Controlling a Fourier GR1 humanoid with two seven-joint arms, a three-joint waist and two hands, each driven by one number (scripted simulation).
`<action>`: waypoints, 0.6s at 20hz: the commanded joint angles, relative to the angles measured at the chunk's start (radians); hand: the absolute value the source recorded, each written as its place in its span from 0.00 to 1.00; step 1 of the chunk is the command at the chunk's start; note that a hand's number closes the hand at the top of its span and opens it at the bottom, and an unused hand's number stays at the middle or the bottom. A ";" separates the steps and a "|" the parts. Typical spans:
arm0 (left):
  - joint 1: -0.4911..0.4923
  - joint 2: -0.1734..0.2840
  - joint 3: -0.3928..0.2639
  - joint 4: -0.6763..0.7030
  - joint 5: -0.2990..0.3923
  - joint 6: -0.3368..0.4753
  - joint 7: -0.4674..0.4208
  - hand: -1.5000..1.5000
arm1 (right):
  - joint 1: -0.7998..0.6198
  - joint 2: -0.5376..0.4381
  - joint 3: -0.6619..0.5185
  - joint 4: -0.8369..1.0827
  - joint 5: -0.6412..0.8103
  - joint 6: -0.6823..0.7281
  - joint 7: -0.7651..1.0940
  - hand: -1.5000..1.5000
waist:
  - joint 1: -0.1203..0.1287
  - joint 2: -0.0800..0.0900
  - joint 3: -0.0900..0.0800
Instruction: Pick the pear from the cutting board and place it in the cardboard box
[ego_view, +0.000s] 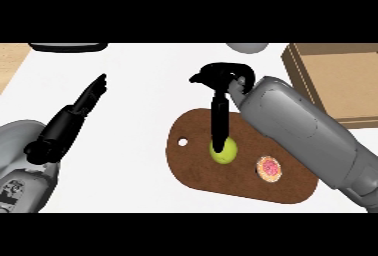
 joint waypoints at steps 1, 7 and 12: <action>0.019 -0.016 0.002 0.013 -0.025 0.005 -0.010 0.50 | -0.003 0.018 0.032 0.021 0.036 0.056 0.113 0.00 | -0.003 0.002 0.000; 0.017 -0.031 0.012 -0.001 -0.044 -0.008 -0.011 0.50 | 0.034 0.070 0.067 0.033 0.130 0.002 0.118 0.00 | -0.004 0.001 0.001; 0.034 -0.016 0.044 -0.016 -0.038 -0.044 -0.020 0.50 | 0.020 0.084 0.040 0.049 0.136 0.037 0.146 0.00 | -0.002 0.000 0.001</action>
